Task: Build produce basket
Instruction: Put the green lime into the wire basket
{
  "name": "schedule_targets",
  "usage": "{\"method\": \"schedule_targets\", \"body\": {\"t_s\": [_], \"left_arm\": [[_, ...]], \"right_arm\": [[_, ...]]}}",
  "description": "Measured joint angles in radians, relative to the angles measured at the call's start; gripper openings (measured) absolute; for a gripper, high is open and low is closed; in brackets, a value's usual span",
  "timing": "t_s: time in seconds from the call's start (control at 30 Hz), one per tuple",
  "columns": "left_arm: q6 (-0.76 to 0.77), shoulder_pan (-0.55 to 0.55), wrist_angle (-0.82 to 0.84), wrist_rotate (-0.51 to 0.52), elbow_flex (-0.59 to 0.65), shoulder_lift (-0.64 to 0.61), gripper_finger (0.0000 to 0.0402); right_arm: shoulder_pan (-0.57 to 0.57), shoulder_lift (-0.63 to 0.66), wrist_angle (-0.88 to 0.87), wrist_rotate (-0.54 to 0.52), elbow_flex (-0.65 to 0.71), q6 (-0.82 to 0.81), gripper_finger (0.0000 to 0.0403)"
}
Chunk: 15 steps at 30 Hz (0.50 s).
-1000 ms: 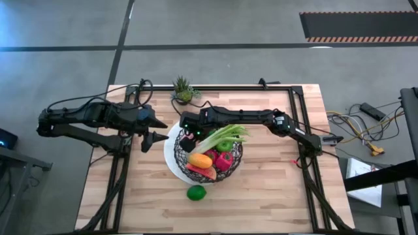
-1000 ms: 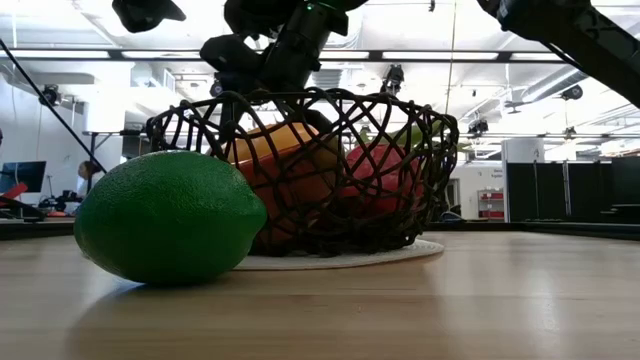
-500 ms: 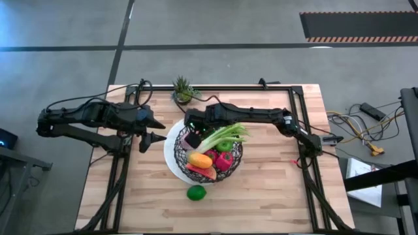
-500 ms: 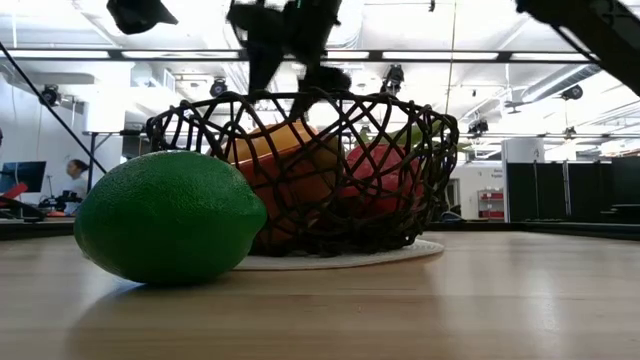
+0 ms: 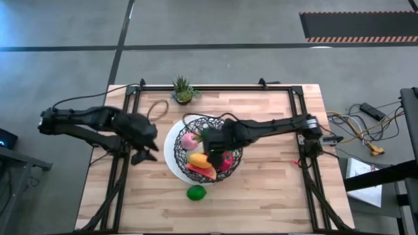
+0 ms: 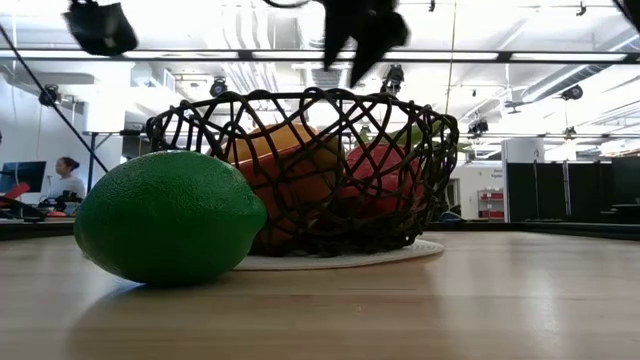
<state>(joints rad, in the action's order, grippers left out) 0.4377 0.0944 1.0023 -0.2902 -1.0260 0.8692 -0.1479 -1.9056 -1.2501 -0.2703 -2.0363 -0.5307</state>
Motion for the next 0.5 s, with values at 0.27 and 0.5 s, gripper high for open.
{"method": "schedule_targets", "body": {"t_s": [0.27, 0.5], "left_arm": [[0.043, 0.322, 0.074, 0.040, -0.002, 0.153, 0.0226], [0.415, 0.622, -0.145, 0.350, 0.003, 0.362, 0.0226]], "right_arm": [[-0.042, 0.269, 0.124, -0.018, 0.381, -0.019, 0.0327], [-0.089, 0.510, 0.319, -0.019, 0.651, -0.025, 0.0327]]}}
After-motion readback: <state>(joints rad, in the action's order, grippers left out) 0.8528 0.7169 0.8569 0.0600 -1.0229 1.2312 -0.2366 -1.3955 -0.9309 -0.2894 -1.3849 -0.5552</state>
